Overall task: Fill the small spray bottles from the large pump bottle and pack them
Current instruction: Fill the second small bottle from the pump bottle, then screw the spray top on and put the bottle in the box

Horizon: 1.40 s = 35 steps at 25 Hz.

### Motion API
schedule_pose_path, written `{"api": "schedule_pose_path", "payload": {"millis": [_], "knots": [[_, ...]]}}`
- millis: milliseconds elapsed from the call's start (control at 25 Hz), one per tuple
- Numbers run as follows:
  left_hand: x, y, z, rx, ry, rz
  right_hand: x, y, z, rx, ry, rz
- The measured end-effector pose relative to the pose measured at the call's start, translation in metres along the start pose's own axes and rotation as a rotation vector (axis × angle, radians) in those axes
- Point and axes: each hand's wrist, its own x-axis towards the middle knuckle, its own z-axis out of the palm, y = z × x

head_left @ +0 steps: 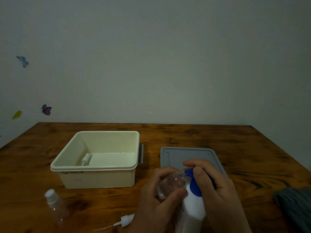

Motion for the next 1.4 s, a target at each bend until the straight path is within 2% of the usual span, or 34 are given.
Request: {"api": "schedule_pose_path", "payload": {"millis": [720, 800, 920, 960, 1040, 1120, 1160, 1240, 1320, 1400], "knots": [[0.002, -0.002, -0.015, -0.063, 0.073, 0.015, -0.001, -0.028, -0.003, -0.104, -0.013, 0.061], [0.004, 0.001, -0.019, -0.073, 0.098, 0.033, -0.002, -0.026, -0.002, -0.193, 0.029, -0.018], [0.003, 0.007, -0.03, -0.126, 0.149, 0.051, -0.014, -0.029, -0.008, -0.55, 0.22, -0.34], [0.001, 0.007, -0.035, -0.137, 0.168, 0.053, -0.017, -0.035, -0.01, -0.638, 0.228, -0.405], [-0.009, 0.004, -0.047, -0.121, 0.214, 0.052, -0.016, -0.052, -0.002, -0.824, 0.074, -0.503], [-0.023, 0.002, -0.065, -0.086, 0.257, 0.01, -0.011, -0.066, 0.02, -0.877, -0.307, -0.441], [-0.03, 0.001, -0.074, -0.073, 0.267, -0.016, -0.019, -0.054, 0.037, -0.817, -0.371, -0.452], [-0.047, -0.002, -0.094, -0.014, 0.298, -0.051, -0.043, -0.041, 0.069, -0.663, -0.546, -0.235], [-0.061, -0.006, -0.113, 0.091, 0.346, -0.074, -0.06, -0.02, 0.086, -0.477, -0.433, -0.243], [-0.073, -0.011, -0.125, 0.167, 0.363, -0.1, -0.056, -0.004, 0.1, -0.503, -0.398, -0.267]]}}
